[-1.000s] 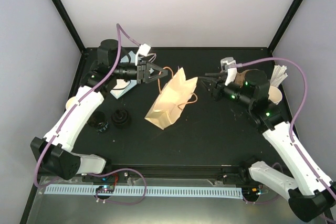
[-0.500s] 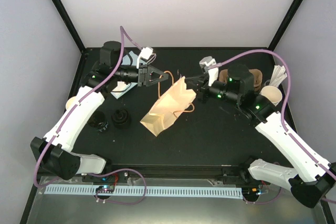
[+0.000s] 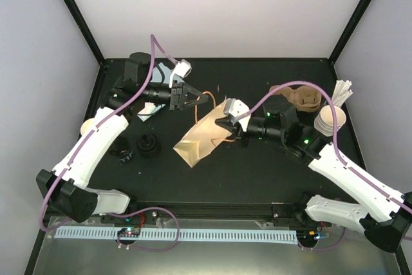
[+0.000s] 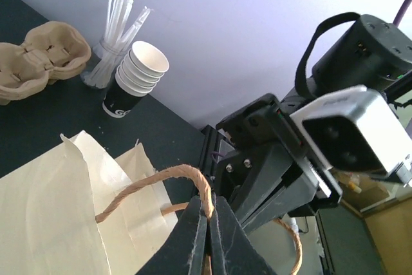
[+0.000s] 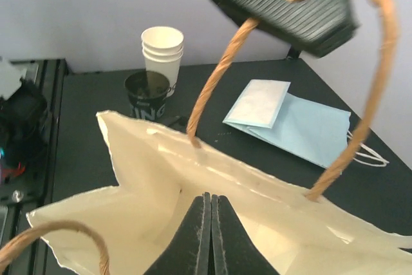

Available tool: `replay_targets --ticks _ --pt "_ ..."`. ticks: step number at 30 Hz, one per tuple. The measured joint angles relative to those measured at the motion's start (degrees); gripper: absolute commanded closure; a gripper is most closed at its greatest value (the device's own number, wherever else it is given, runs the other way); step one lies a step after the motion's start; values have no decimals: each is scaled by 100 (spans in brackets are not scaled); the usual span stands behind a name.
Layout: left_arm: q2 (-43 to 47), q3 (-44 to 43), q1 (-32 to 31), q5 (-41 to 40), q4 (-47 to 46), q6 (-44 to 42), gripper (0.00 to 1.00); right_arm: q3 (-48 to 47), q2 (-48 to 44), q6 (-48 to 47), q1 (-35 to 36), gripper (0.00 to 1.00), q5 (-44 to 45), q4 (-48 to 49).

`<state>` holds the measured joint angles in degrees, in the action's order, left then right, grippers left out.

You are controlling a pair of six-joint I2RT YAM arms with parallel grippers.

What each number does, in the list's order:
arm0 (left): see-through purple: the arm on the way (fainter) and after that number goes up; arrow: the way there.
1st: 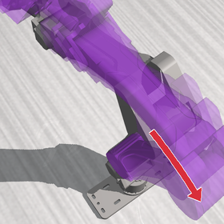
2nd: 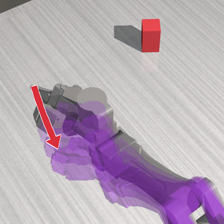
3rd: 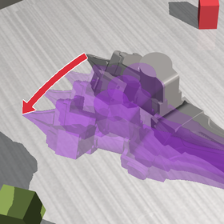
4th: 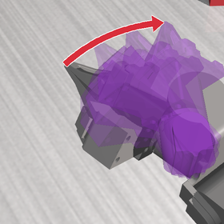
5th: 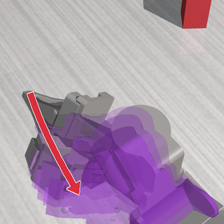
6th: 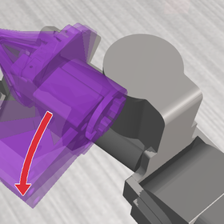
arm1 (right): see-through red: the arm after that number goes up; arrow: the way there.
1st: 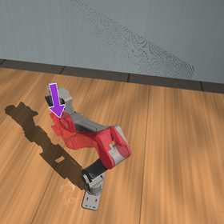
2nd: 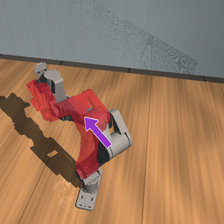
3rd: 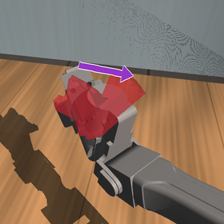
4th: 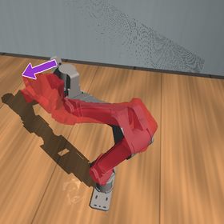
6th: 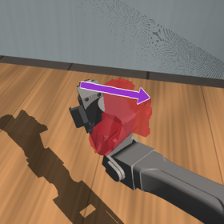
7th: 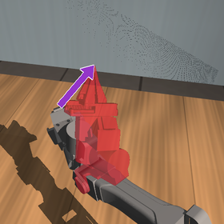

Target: Pack the takeout coffee

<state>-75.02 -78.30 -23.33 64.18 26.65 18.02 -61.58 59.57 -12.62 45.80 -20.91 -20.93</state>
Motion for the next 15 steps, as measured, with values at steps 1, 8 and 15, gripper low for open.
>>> replay_targets --ticks 1,8,15 --pt "4 0 -11 2 4 -11 98 72 -37 -199 33 99 -61 -57" --pt "4 -33 -114 13 52 -109 98 63 24 -931 168 99 -107 -433" --pt "4 -310 -247 9 407 -411 98 -431 431 -1318 337 99 127 -1200"
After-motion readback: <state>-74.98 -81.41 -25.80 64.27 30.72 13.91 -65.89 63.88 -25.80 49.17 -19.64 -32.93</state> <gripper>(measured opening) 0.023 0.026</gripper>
